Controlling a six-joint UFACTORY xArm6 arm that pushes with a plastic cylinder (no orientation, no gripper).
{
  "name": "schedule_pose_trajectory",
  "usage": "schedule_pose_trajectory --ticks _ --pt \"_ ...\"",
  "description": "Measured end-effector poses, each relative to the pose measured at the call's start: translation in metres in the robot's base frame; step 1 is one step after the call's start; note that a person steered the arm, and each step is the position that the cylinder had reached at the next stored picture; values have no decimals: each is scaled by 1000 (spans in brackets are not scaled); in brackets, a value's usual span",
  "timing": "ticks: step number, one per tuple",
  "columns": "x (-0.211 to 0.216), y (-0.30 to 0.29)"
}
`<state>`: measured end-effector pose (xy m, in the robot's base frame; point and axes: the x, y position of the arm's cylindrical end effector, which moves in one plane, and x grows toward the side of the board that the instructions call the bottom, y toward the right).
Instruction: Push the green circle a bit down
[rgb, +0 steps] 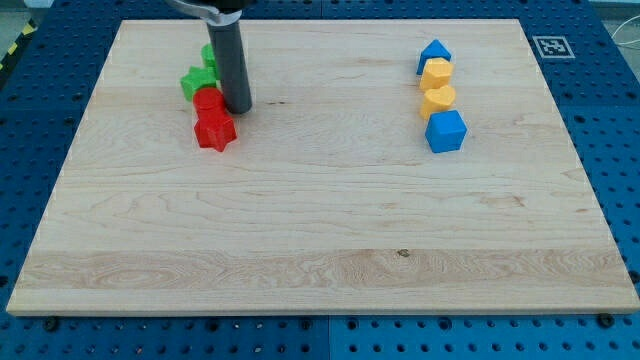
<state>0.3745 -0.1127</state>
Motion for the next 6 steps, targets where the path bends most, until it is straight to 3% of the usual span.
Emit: schedule_pose_trajectory --ticks 2,3,6 --pt "14 12" --pt "-7 42" --pt "-149 20"
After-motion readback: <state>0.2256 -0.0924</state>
